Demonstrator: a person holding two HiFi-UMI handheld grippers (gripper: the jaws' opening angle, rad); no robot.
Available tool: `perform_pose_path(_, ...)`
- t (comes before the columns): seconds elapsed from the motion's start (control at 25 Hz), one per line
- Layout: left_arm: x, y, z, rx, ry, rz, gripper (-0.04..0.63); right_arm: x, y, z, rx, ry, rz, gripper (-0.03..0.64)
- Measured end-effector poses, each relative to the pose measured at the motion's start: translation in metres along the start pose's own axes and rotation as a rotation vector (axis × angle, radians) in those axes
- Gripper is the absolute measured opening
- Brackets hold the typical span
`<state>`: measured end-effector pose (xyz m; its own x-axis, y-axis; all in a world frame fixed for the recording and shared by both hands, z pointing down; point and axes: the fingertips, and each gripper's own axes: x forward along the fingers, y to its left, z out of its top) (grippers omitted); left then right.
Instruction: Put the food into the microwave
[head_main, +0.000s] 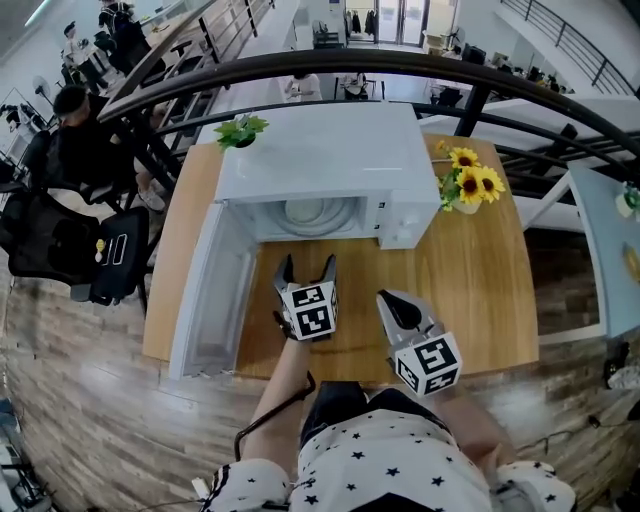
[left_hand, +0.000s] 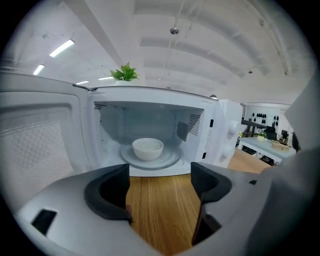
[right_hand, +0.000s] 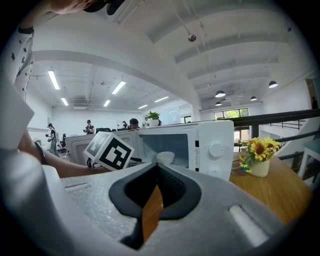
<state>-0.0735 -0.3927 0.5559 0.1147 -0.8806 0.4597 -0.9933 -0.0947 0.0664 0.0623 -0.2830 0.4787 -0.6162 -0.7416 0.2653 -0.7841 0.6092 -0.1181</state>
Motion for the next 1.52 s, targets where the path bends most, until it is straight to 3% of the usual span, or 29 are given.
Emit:
perform_pose_path(0.56, -0.123, -0.02, -0.01, -0.07, -0.097, 0.031, 0.123, -0.065, 0.035, 0.005, -0.025, -0.075, -0.009, 0.006)
perform_pose_path(1.0, -0.199, -0.042, -0.022, -0.08, -0.147, -0.023, 0.028, -0.104, 0.055, -0.004, -0.024, -0.108, -0.018, 0.006)
perform_pose_path(1.52, -0.264, -0.067, -0.023, -0.069, -0.173, -0.145, 0.003, -0.135, 0.077, -0.006, -0.038, -0.128, -0.008, 0.006)
